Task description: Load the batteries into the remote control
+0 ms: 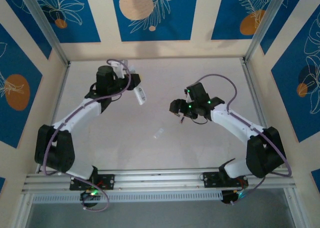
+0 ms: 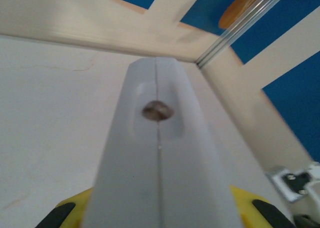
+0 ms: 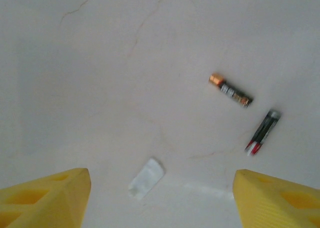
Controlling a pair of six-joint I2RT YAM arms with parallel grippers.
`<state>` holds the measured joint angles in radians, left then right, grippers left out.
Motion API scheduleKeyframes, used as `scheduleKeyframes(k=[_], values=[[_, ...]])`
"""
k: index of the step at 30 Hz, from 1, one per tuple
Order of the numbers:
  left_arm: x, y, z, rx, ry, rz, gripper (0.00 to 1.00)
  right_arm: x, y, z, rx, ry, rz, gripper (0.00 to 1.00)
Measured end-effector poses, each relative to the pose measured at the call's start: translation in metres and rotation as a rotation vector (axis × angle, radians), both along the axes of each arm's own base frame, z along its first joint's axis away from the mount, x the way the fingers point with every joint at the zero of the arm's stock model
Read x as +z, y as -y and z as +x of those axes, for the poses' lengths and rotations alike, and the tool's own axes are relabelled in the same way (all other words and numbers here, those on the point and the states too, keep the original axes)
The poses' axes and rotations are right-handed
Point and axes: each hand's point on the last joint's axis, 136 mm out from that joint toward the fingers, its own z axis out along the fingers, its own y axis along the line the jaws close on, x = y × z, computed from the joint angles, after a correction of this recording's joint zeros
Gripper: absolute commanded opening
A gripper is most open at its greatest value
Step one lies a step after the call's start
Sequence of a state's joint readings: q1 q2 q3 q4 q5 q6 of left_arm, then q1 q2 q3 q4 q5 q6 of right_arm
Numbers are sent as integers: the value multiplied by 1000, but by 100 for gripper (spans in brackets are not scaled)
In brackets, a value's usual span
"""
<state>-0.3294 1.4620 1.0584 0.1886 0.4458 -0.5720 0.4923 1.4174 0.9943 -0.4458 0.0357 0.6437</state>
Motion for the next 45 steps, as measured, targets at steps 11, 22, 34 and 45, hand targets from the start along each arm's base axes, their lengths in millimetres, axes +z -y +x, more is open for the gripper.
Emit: scheduleKeyframes(k=[11, 22, 34, 45], values=[[-63, 32, -24, -155, -130, -11, 0, -33, 6, 8, 126, -29, -211, 76], [-187, 64, -22, -236, -329, 53, 10, -15, 21, -2, 95, 0, -190, 78], [-210, 39, -6, -172, -267, 325, 52, -10, 24, -6, 87, -4, -187, 80], [-194, 17, 5, -112, -216, 504, 65, -18, 31, -1, 129, -19, -282, 72]])
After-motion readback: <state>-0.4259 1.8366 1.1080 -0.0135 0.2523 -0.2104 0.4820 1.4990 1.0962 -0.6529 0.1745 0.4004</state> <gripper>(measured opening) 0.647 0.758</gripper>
